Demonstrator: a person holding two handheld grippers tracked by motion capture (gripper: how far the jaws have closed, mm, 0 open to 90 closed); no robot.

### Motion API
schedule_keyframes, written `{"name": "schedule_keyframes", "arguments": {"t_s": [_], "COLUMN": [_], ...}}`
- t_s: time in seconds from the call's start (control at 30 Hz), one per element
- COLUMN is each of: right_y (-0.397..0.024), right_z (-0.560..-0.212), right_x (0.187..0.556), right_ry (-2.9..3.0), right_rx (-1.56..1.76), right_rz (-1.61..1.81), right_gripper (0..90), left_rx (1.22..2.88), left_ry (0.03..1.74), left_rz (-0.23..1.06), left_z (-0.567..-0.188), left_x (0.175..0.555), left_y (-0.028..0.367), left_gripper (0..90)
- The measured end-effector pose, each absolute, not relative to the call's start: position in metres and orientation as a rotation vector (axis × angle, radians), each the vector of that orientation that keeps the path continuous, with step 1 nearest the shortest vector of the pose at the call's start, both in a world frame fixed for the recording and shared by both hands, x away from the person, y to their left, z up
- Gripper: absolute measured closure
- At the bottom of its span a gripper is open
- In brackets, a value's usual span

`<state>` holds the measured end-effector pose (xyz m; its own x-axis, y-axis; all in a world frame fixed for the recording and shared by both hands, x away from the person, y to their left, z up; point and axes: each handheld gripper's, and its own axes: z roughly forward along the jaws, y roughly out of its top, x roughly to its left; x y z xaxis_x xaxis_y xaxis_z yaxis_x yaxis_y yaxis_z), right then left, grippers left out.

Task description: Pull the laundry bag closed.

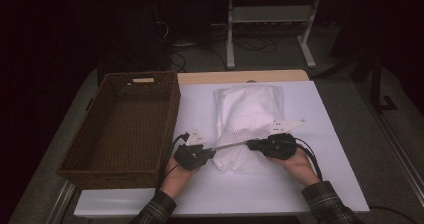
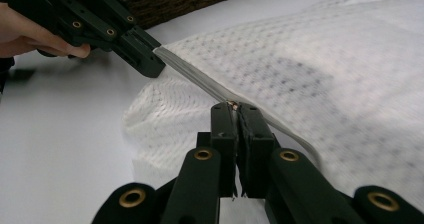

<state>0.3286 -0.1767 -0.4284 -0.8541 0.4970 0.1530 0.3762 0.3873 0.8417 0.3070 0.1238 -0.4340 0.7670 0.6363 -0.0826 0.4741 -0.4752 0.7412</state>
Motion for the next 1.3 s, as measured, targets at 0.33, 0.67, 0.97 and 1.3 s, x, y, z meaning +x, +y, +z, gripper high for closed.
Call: {"name": "schedule_keyframes", "arguments": {"t_s": [0.33,0.67,0.97,1.3], "right_y": [-0.209,-0.227,-0.252,-0.282], "right_z": [-0.427,-0.427,-0.427,-0.43], "right_x": [0.327,0.321,0.314,0.305], "right_ry": [2.444,2.413,2.365,2.31], "right_rx": [0.873,0.919,0.982,1.071], "right_rz": [1.471,1.441,1.413,1.379], "right_gripper": [86.4,86.4,86.4,86.4], "left_rx": [2.164,2.16,2.165,2.173], "left_ry": [0.848,0.865,0.88,0.888], "left_rz": [0.259,0.254,0.252,0.252], "left_z": [-0.436,-0.435,-0.436,-0.437], "left_x": [0.308,0.308,0.309,0.309], "left_y": [0.125,0.125,0.125,0.125], "left_gripper": [85.8,85.8,85.8,85.8]}}
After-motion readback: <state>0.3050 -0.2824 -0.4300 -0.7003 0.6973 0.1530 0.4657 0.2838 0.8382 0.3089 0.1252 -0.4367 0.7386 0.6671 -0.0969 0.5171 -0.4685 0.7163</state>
